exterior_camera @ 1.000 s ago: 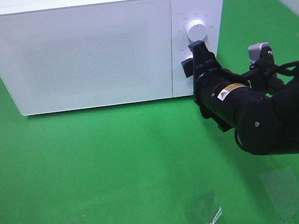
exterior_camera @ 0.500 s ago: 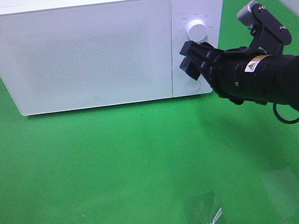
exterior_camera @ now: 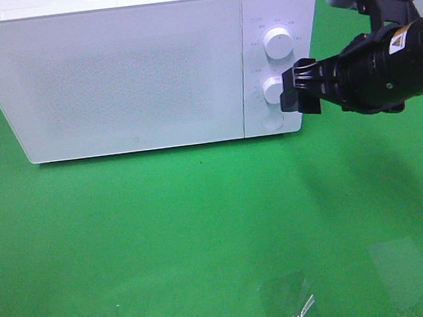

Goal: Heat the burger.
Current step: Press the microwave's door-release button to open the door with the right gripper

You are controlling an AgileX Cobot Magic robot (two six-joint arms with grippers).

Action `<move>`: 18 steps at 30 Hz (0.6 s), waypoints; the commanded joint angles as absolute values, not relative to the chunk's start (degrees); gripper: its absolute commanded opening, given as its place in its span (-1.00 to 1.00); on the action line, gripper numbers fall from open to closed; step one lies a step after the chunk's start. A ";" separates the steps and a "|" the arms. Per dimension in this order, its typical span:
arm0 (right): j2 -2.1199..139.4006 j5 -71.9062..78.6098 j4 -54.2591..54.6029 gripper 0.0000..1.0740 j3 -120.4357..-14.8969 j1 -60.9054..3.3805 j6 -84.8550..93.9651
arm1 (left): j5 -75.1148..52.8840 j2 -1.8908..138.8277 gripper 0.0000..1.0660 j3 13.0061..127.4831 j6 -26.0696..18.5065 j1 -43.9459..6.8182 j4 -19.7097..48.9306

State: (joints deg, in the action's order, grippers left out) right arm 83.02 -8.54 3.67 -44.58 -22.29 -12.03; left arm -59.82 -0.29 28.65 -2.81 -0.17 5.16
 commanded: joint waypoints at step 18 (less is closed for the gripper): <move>69.44 -36.21 -6.42 0.42 -49.56 -21.77 -5.79 | -59.36 -1.43 0.83 28.48 -2.92 0.11 5.21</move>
State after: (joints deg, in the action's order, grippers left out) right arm 70.30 -35.18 -6.30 -49.33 -22.17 -6.82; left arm -59.82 -0.29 28.65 -2.81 -0.17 5.16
